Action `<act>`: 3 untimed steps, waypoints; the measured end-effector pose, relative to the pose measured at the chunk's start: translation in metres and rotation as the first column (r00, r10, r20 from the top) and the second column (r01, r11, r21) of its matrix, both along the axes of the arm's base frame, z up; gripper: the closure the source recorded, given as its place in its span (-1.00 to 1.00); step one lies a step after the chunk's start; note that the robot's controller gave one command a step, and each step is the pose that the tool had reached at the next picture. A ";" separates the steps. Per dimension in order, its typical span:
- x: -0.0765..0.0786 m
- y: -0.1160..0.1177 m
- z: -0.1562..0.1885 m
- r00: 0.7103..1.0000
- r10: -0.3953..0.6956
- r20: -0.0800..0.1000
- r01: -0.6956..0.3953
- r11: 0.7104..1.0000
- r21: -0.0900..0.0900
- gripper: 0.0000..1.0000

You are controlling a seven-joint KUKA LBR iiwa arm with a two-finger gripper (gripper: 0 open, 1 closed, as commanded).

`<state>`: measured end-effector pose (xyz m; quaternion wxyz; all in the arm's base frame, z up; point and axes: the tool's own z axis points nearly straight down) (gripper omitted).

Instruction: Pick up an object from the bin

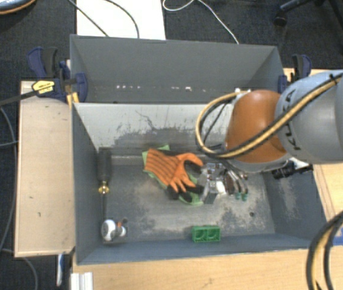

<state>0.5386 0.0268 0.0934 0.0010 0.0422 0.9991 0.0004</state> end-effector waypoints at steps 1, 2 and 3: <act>0.000 0.000 0.000 1.000 0.000 0.000 0.000 1.000 0.000 1.00; 0.003 -0.016 0.055 0.999 0.050 0.007 -0.050 0.999 0.000 1.00; 0.002 -0.009 0.062 1.000 0.001 0.005 -0.001 1.000 0.001 1.00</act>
Offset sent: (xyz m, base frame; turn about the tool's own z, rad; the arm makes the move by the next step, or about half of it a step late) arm 0.0014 -0.0152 0.0519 -0.0505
